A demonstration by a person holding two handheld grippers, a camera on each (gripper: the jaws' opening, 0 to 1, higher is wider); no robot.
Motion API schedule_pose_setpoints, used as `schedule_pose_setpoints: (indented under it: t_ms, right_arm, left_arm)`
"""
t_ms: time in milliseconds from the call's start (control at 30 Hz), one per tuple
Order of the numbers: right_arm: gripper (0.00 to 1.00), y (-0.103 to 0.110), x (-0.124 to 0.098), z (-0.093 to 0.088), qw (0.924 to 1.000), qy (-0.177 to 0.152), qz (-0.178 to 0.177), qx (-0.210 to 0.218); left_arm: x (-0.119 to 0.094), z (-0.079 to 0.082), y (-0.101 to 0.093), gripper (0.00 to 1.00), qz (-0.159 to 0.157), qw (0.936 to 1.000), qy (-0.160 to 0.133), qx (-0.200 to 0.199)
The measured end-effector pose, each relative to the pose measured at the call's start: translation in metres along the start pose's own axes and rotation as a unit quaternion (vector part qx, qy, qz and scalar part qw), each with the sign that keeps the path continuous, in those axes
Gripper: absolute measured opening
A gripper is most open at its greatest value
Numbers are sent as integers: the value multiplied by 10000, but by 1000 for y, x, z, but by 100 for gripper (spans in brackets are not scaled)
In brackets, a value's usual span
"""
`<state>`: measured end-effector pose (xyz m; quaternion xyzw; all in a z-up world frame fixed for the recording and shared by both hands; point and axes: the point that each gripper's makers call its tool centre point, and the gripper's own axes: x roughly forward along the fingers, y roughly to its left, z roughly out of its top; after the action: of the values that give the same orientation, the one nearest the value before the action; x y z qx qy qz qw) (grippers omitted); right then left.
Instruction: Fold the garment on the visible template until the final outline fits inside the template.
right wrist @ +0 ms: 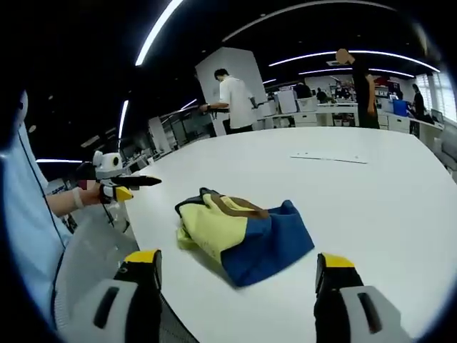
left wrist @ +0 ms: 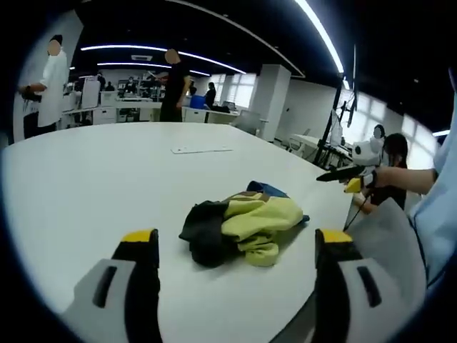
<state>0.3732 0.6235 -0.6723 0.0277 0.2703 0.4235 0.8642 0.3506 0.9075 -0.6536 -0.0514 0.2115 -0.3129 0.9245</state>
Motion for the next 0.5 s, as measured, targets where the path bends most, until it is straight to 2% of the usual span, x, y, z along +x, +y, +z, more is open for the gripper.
schedule_pose_setpoints:
  t_ms: [500]
  right_arm:
    - [87,-5,3,-4,10000,14,-6,46]
  left_arm:
    - [2,-4,4,84,67,10000,52,-51]
